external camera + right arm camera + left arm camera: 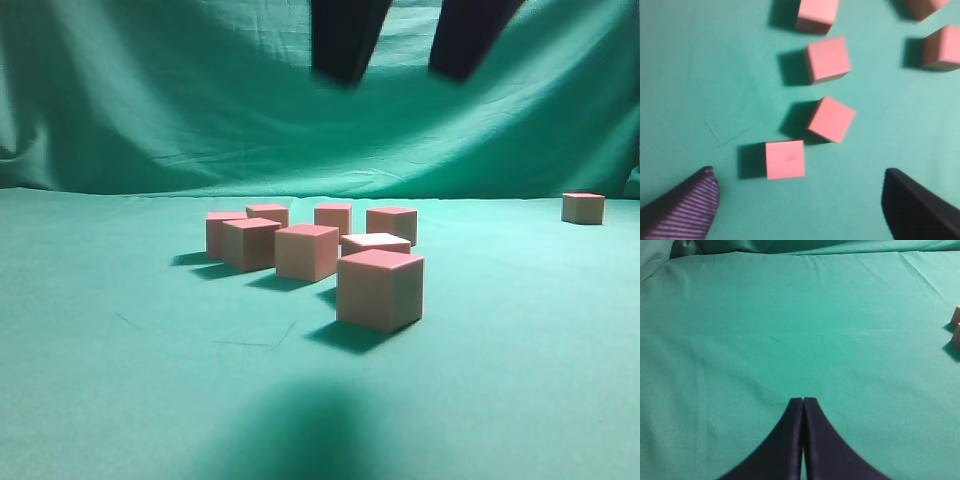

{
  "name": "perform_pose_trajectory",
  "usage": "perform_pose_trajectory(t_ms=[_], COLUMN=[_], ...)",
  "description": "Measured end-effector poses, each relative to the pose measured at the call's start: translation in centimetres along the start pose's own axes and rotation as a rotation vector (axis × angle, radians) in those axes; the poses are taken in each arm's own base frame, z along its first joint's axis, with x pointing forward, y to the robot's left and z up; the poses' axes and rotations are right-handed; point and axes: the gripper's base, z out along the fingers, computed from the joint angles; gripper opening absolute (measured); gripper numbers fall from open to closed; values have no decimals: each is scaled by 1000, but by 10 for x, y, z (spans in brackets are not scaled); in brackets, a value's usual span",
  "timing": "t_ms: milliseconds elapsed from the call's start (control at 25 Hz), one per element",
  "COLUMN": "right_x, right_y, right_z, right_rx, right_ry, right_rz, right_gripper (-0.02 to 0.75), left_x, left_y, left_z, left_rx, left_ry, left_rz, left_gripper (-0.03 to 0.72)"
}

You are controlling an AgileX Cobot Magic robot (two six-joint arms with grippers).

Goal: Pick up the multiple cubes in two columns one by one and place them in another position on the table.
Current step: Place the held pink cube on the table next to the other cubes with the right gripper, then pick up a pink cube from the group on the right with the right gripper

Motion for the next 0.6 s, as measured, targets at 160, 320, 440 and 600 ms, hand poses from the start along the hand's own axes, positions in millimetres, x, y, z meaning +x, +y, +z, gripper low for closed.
perform_pose_trajectory(t_ms=[160, 320, 440, 600], right_x=[7, 15, 22, 30], right_y=[-17, -42, -63, -93], right_z=[-55, -108, -137, -154], right_rx=[103, 307, 434, 527], right_ry=[-83, -153, -183, -172], right_rz=[77, 151, 249, 419], right_gripper=[596, 596, 596, 596], left_x=[0, 0, 0, 0], left_y=[0, 0, 0, 0], left_z=[0, 0, 0, 0], left_rx=[0, 0, 0, 0], left_ry=[0, 0, 0, 0], left_rz=[0, 0, 0, 0], left_gripper=[0, 0, 0, 0])
